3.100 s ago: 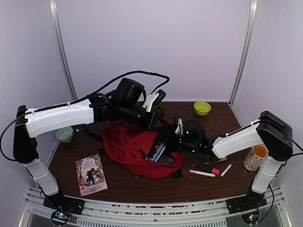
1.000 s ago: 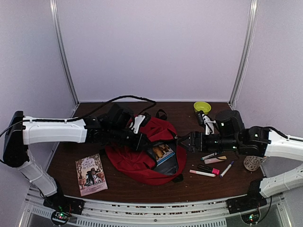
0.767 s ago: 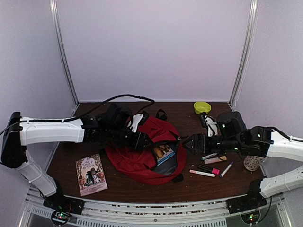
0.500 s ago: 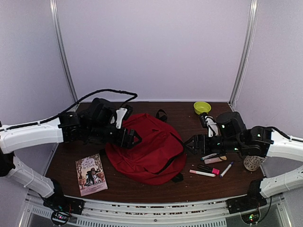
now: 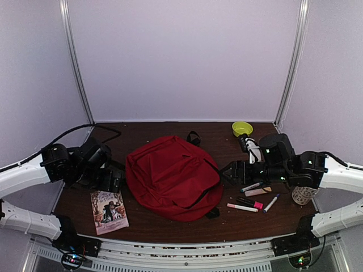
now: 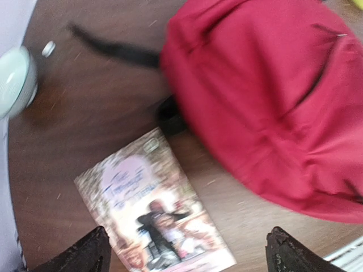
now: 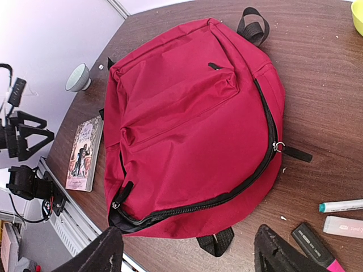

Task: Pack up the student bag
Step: Move the book to the center of the board.

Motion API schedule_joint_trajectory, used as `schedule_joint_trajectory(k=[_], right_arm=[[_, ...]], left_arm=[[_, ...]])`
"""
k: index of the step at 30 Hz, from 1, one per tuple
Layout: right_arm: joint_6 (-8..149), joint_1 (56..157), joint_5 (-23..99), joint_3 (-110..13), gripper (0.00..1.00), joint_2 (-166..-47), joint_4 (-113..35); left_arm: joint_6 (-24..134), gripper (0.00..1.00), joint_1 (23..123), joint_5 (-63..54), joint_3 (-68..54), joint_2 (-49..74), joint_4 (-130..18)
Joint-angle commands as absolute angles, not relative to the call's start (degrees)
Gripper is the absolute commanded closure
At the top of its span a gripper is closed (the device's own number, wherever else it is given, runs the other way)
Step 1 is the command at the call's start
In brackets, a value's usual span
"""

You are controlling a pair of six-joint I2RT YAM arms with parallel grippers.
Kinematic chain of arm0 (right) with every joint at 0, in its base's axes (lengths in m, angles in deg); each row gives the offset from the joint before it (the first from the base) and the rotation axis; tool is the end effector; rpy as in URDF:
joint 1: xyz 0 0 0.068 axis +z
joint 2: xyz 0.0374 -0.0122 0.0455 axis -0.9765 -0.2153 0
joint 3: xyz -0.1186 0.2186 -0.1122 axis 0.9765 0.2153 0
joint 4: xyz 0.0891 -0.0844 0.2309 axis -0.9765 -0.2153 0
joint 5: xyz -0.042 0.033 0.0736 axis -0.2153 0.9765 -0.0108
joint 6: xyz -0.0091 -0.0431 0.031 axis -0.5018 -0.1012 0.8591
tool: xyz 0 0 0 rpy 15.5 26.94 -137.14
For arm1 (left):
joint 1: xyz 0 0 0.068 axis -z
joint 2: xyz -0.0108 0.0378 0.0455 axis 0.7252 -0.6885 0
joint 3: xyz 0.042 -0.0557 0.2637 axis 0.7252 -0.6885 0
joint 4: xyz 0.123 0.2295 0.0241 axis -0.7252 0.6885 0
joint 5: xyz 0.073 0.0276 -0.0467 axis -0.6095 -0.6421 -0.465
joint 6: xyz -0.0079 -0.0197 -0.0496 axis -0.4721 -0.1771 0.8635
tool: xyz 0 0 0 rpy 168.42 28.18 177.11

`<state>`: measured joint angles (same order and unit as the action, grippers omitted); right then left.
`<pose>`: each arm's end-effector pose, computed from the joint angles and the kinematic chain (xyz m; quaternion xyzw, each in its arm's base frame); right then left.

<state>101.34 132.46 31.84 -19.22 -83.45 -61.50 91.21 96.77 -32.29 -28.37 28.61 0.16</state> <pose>0.1276 0.1829 0.2840 -0.1356 0.8770 0.3392 0.3120 0.1272 -0.1346 0.2695 -0.0209 0.9573 -0.0709 0.2795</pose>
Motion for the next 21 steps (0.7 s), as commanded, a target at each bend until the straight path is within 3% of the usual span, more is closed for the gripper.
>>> schedule_joint_trajectory(k=[1,10,21], right_arm=[[101.18,132.81,31.2,-20.18,0.2,-83.85,-60.09],[101.72,133.8,32.69,-20.17,0.2,-83.29,-59.12],[100.39,142.77,35.98,-29.59,0.19,-95.17,-54.31]], left_arm=[[99.7,0.03,93.0,-33.27,-32.83,32.54,7.16],[101.92,0.05,82.85,-24.89,-44.39,40.73,2.48],[109.03,0.06,82.72,-22.34,-55.46,42.61,-6.42]])
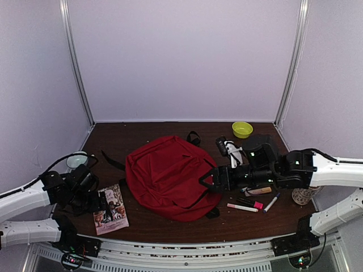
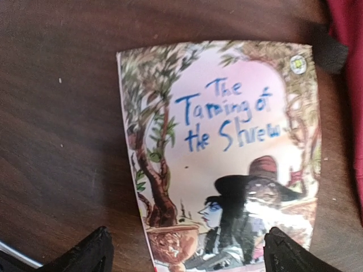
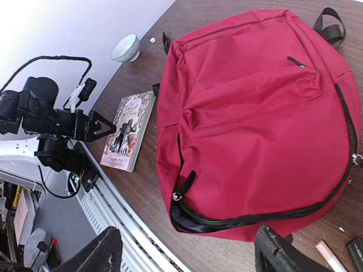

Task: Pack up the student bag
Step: Move the book to the center of the board.

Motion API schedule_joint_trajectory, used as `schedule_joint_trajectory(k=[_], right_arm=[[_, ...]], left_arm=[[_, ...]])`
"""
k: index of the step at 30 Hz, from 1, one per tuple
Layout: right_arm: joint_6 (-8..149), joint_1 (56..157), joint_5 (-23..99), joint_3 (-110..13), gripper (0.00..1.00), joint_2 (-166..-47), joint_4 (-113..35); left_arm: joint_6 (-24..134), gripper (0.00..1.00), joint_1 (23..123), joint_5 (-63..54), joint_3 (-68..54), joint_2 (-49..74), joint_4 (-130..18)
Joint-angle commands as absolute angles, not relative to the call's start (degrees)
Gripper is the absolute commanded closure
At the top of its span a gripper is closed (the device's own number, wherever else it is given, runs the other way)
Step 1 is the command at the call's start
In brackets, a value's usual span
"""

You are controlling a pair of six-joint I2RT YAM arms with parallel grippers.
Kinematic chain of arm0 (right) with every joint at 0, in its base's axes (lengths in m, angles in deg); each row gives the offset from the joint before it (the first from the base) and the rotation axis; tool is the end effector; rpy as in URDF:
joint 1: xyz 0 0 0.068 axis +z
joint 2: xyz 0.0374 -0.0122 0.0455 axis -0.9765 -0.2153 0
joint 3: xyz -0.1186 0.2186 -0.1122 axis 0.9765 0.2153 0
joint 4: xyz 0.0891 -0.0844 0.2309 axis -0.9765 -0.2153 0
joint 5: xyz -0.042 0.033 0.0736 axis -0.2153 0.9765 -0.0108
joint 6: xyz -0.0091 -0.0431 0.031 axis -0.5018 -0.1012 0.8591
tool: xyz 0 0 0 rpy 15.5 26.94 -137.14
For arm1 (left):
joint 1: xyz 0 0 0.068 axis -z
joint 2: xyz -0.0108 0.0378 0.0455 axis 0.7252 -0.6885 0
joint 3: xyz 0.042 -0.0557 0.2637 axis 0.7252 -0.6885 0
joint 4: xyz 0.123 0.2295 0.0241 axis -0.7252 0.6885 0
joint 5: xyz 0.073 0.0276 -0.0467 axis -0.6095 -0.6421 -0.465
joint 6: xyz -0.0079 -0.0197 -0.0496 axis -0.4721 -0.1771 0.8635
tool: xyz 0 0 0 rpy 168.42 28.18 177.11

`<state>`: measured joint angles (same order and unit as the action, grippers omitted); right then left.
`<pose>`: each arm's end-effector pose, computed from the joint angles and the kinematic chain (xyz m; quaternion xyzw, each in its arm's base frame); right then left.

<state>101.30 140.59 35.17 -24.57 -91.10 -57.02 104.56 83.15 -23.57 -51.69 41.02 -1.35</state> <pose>0.1139 0.2299 0.2939 -0.2093 0.8528 0.3893 0.2782 0.1033 -0.0686 0.1787 -0.2240 0.9570 -0.0587 0.1747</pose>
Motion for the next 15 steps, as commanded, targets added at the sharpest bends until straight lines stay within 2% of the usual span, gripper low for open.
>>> schedule_joint_trajectory(k=[1,6,15], right_arm=[[100.19,143.16,36.01,-30.78,0.19,-96.74,-54.3],[100.04,145.05,38.11,-35.67,0.19,-104.06,-52.29],[102.62,148.38,41.52,-47.0,0.21,-121.86,-48.44]], left_arm=[[109.54,0.06,82.77,-22.2,-56.4,42.8,-7.24],[109.66,0.06,82.71,-20.99,-59.55,42.14,-12.18],[106.63,0.14,82.7,-15.66,-61.74,35.63,-22.06]])
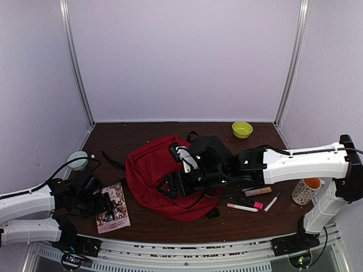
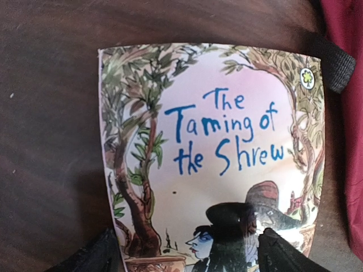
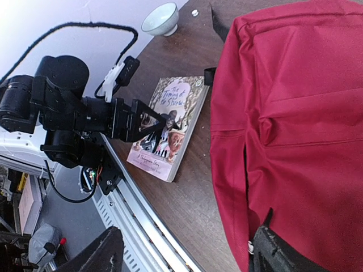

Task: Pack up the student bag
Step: Move the book to the center of the board.

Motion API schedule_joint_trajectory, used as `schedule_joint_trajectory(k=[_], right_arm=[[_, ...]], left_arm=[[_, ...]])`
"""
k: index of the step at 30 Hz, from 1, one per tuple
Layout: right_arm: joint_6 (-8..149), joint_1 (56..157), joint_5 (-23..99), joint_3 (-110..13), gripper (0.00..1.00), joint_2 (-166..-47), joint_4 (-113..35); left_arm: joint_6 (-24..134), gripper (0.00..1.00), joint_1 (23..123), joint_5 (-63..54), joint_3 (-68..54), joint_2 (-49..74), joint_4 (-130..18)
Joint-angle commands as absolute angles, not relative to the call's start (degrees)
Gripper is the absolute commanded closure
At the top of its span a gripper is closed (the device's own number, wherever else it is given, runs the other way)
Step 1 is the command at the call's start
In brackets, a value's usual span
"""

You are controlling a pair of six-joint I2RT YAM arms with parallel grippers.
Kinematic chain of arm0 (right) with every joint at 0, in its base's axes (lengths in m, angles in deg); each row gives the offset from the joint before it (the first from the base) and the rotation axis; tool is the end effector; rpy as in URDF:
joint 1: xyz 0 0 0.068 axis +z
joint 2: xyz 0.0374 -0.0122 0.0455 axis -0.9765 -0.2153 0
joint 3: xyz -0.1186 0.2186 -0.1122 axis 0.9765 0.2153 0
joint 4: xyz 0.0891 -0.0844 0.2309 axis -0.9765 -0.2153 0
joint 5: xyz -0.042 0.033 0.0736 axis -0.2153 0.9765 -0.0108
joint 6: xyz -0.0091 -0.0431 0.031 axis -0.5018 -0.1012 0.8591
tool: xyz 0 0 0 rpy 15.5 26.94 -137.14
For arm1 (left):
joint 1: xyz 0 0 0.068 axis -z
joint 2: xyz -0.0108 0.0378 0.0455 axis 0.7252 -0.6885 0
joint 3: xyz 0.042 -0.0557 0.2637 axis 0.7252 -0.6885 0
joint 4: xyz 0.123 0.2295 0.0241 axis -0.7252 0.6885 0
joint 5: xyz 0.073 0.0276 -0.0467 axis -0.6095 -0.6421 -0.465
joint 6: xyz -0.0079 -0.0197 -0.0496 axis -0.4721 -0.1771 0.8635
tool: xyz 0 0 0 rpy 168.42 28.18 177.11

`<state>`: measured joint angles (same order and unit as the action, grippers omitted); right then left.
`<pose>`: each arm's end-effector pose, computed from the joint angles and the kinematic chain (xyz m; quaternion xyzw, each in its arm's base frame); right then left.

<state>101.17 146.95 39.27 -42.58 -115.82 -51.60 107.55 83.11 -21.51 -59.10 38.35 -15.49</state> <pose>0.1231 0.3424 0.2854 -0.2739 0.8385 0.4140 0.2247 0.1095 -0.0747 0.1458 -0.2479 0.9462 -0.1018 0.1815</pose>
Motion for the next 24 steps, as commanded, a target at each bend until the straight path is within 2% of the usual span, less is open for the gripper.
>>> schedule_joint_trajectory(k=[1,12,24], right_arm=[[103.1,148.79,41.66,-48.56,0.21,-124.06,-48.08],[110.4,150.89,45.32,-63.68,0.24,-144.22,-45.05],[113.9,151.26,42.69,-67.6,0.24,-150.8,-46.59]], left_arm=[[106.48,0.14,82.74,-15.3,-61.9,35.54,-22.7],[106.97,0.25,82.76,-14.23,-65.44,41.66,-23.14],[108.79,0.43,82.7,-15.16,-67.62,52.66,-18.66]])
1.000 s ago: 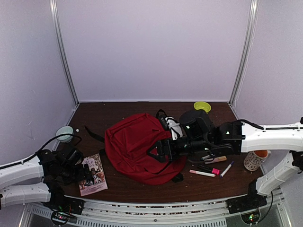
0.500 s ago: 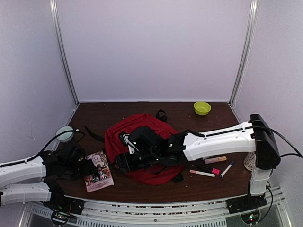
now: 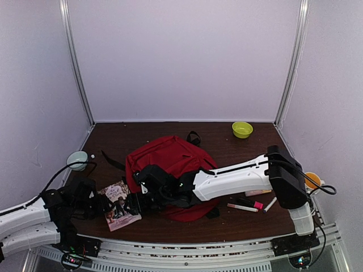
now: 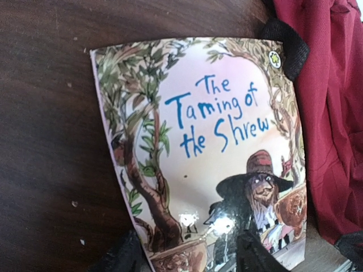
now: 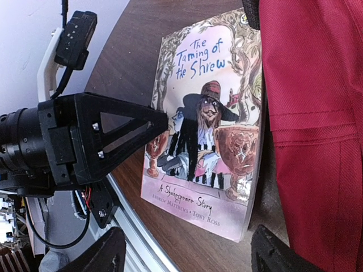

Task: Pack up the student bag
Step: Move the book to the center of the board, then pick up the book from the center of the board.

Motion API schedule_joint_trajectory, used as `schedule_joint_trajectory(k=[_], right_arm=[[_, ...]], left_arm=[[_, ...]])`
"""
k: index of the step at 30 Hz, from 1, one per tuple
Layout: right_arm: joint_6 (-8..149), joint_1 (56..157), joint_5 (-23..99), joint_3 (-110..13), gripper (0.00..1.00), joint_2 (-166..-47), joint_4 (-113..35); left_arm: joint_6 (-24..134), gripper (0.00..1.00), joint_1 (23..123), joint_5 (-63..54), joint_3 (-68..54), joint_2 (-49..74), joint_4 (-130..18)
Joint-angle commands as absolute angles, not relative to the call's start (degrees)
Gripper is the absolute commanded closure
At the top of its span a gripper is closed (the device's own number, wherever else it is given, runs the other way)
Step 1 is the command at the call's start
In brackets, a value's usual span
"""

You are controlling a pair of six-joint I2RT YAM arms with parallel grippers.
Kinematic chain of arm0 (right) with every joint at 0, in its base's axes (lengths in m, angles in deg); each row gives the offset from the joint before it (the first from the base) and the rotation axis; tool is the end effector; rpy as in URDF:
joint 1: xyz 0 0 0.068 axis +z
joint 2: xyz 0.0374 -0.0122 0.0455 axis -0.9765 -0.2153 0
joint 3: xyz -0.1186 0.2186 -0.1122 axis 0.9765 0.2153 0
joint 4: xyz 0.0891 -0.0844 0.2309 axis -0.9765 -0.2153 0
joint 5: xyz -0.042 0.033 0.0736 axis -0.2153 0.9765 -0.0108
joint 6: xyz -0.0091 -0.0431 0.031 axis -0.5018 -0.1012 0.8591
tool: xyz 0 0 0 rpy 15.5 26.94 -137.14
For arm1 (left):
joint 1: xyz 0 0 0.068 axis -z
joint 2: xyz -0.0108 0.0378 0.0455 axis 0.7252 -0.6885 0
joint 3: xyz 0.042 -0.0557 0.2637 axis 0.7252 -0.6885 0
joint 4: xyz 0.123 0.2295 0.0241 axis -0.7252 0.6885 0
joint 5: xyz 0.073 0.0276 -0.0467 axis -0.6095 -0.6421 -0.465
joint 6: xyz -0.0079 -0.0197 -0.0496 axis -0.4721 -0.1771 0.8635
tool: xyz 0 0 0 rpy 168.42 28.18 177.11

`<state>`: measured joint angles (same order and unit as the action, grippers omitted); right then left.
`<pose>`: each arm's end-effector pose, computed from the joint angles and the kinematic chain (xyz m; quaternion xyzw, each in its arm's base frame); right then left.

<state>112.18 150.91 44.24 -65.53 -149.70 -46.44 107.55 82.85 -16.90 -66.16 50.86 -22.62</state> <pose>0.1333 0.4747 0.1835 -0.2404 0.8688 0.4186 0.1105 0.0978 -0.0689 0.1383 -0.2402 0.9223 -0.2092 0.2188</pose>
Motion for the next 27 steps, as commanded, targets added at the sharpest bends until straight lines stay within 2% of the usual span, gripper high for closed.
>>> schedule_joint_trajectory(k=[1,5,16,27], right_arm=[[113.94,151.3,42.47,-67.72,0.24,-150.93,-46.63],[114.47,151.3,41.46,-68.86,0.23,-152.6,-47.51],[116.83,151.37,40.73,-72.78,0.23,-159.14,-49.63],[119.12,152.01,49.93,-76.18,0.3,-162.66,-41.9]], left_arm=[[108.83,0.45,82.7,-15.22,-67.61,53.04,-18.23],[109.21,0.52,82.7,-15.55,-67.73,54.29,-17.27],[109.38,0.54,82.7,-15.37,-67.96,55.44,-17.16],[109.39,0.56,82.77,-15.31,-68.02,55.96,-17.53]])
